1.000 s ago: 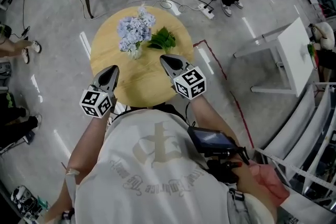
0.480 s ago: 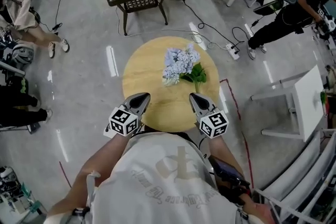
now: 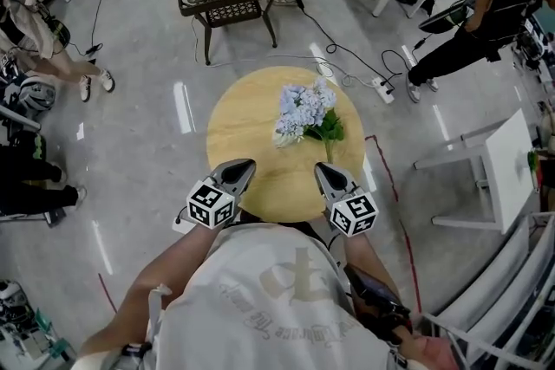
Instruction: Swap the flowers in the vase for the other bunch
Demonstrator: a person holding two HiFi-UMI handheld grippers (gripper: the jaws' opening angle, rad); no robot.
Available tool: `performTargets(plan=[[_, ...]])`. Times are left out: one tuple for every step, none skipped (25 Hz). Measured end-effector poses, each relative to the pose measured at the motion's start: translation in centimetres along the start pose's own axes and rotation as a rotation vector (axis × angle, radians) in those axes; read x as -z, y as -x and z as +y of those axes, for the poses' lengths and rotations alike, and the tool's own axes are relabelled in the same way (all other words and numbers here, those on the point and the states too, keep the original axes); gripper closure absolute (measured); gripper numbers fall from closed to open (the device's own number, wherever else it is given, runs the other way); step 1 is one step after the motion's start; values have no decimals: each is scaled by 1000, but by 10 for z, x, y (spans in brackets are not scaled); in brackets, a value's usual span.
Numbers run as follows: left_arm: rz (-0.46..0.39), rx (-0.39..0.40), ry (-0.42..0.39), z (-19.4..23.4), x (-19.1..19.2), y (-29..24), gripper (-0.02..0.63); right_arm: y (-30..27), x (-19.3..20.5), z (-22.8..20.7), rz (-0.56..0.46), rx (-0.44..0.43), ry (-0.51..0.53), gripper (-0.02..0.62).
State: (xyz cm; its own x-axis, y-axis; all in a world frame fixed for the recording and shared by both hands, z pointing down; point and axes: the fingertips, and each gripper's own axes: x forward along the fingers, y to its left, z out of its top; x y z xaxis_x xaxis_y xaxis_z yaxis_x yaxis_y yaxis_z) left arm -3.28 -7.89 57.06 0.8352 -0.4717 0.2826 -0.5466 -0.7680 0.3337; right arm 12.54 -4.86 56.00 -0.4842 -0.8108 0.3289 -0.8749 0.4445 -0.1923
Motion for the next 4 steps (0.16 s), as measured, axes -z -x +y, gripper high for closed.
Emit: performTargets(plan=[[0,2,-1,-1,0,1,595,1,0,1,-1,2,0,589],[0,4,-2,-1,0,2,595,1,0,2,-1,3,0,588],[0,6,-4,-1,0,3,595,2,0,4,-2,5,0,588],[0,7,-5,-1,0,5,595,2,0,5,-3,6,0,588]])
